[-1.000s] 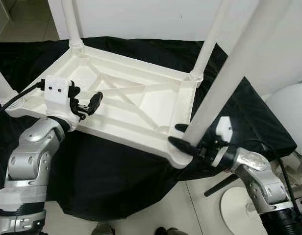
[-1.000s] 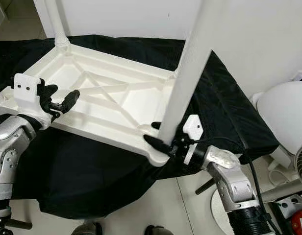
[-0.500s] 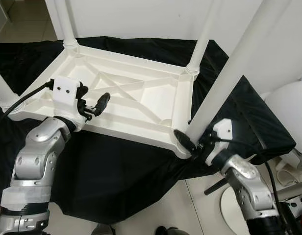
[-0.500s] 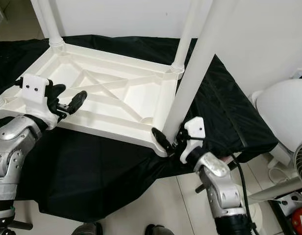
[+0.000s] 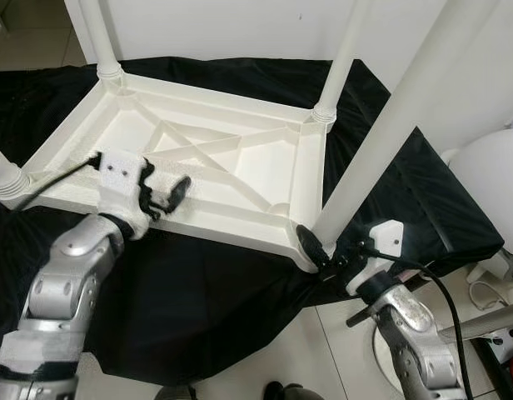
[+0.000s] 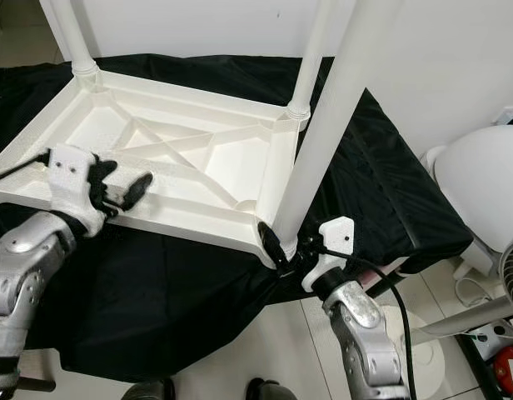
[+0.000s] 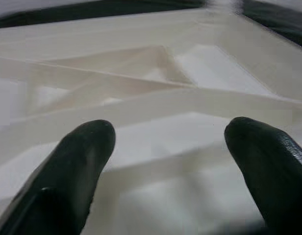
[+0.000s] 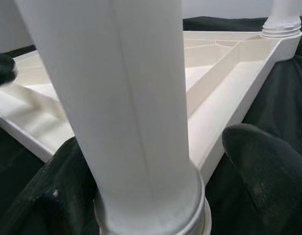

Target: Building children table

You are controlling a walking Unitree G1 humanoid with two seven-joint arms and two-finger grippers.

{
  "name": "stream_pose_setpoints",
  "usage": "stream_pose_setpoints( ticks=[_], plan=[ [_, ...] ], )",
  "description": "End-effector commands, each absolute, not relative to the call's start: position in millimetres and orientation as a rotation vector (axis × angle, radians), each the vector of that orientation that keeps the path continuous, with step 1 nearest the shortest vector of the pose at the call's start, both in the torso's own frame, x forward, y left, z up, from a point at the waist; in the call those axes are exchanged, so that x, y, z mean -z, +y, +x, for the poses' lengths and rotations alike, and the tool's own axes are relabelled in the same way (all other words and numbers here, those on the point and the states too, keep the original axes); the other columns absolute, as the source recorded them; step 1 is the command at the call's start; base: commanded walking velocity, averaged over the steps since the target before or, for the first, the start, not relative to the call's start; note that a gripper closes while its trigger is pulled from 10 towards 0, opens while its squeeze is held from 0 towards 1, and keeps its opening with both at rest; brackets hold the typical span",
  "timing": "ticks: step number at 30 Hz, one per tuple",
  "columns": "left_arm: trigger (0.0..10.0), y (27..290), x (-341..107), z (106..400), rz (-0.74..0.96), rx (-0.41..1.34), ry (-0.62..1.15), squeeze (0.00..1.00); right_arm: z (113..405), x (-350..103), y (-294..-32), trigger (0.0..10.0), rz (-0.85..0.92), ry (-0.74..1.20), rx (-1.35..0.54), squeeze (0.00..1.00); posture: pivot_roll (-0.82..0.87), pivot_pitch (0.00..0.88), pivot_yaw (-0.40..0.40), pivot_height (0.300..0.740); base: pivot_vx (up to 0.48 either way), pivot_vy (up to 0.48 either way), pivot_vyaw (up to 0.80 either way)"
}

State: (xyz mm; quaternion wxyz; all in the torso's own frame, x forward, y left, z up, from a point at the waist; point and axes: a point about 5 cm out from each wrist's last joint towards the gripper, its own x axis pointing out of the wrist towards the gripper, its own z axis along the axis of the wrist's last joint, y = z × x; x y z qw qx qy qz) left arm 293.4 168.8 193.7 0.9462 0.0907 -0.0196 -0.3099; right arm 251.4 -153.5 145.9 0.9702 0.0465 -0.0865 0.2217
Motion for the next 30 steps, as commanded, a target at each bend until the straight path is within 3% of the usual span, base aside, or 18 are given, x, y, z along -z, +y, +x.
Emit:
stream_pose_setpoints(
  ticks=[1, 7, 8, 10, 11, 30],
  plan=[
    [10.0, 159.0, -193.4, 286.4, 0.214, 0.765, -0.048, 1.00, 248.8, -146.4, -159.0, 10.0, 0.096, -0.184, -0.402, 0.00, 0.05, 0.144, -0.016, 0.740, 0.000, 0.000, 0.00],
    [10.0, 150.4, -186.3, 278.2, 0.290, 0.884, -0.025, 1.00, 243.2, -144.4, -158.8, 10.0, 0.107, -0.184, -0.362, 0.00, 0.04, 0.146, -0.016, 0.740, 0.000, 0.000, 0.00],
    [10.0, 149.8, -184.0, 278.5, 0.307, 0.894, -0.015, 0.26, 242.3, -143.7, -159.0, 10.0, 0.106, -0.181, -0.361, 0.00, 0.03, 0.146, -0.014, 0.740, 0.000, 0.000, 0.00],
    [10.0, 149.5, -182.4, 278.8, 0.318, 0.900, -0.008, 0.26, 241.7, -143.3, -159.1, 10.0, 0.105, -0.179, -0.361, 0.00, 0.03, 0.146, -0.014, 0.740, 0.000, 0.000, 0.00],
    [10.0, 149.8, -180.3, 280.8, 0.334, 0.896, 0.001, 0.00, 240.9, -143.0, -159.6, 10.0, 0.102, -0.176, -0.360, 0.00, 0.03, 0.145, -0.011, 0.740, 0.000, 0.000, 0.00],
    [10.0, 161.6, -161.2, 305.8, 0.566, 0.912, 0.124, 0.00, 240.8, -144.8, -163.6, 10.0, 0.078, -0.176, -0.336, 0.00, 0.01, 0.138, 0.009, 0.740, 0.000, 0.000, 0.00]
  ],
)
